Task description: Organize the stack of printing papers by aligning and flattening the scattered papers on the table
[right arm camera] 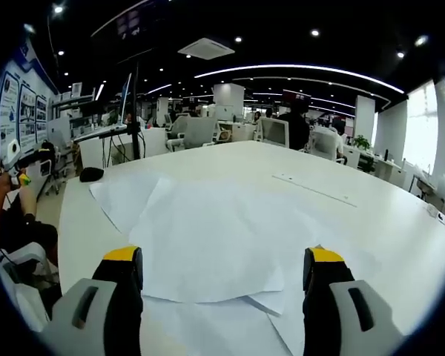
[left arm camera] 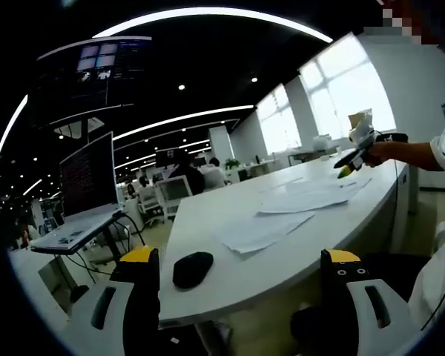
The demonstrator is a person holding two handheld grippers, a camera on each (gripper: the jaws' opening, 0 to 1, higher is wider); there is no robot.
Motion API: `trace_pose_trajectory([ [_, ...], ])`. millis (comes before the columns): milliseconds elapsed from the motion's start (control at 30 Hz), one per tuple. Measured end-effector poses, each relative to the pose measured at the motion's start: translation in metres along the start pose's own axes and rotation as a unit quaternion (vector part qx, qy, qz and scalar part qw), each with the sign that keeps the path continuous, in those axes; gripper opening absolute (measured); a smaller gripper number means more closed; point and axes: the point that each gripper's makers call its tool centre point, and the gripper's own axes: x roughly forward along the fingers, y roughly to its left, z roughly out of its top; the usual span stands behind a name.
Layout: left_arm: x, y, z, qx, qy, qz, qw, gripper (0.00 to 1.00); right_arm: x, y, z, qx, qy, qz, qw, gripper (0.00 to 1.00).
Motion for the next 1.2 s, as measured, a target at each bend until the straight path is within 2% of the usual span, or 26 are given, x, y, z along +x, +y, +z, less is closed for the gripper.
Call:
trace_pose_trajectory([
  [1200, -0.005, 0.002, 0.001, 0.003, 0.001, 0.005, 1.0, 0.92, 0.017, 0.003, 0.003, 0.003, 0.0, 0.015, 0.9999, 0.84],
])
